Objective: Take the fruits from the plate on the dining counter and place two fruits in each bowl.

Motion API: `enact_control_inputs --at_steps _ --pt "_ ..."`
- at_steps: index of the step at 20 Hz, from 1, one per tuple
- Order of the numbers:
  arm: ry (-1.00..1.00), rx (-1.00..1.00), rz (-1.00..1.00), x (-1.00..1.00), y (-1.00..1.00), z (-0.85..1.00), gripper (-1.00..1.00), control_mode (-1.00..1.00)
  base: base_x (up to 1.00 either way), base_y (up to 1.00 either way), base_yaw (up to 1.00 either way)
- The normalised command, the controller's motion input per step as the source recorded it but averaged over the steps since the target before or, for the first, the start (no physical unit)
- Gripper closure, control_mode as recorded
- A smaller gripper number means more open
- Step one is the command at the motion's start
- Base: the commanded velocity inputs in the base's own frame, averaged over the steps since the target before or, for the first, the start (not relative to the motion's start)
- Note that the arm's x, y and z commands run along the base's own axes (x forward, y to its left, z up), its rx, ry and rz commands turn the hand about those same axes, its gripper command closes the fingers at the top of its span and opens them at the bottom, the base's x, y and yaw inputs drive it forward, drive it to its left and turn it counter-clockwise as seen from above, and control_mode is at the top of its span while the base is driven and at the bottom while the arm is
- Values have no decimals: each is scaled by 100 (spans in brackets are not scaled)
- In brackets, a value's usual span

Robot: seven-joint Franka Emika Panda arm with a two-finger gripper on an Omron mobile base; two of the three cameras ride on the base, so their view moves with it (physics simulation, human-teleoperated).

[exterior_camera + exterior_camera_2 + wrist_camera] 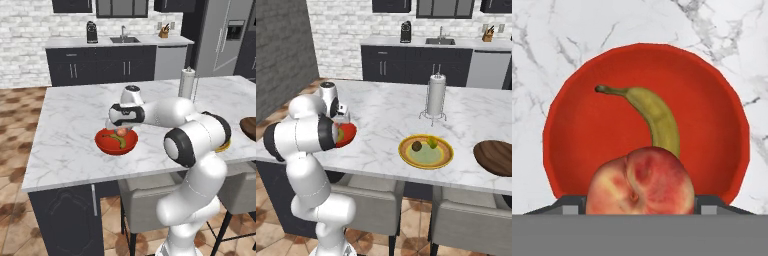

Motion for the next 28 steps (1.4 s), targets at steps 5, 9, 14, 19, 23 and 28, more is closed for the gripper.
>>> enact_control_inputs --at_steps 5,9,14,19,23,28 --pt "0 0 0 12 0 -6 100 -100 0 0 0" --pt "0 0 0 22 0 -17 100 -100 0 0 0" --pt "2 0 0 1 0 -27 100 -100 0 0 0" --pt "4 0 0 0 0 -22 100 -100 0 0 0" --pt "3 0 0 0 0 -13 100 -100 0 0 0" --pt "0 0 0 5 2 0 100 -100 0 0 0"
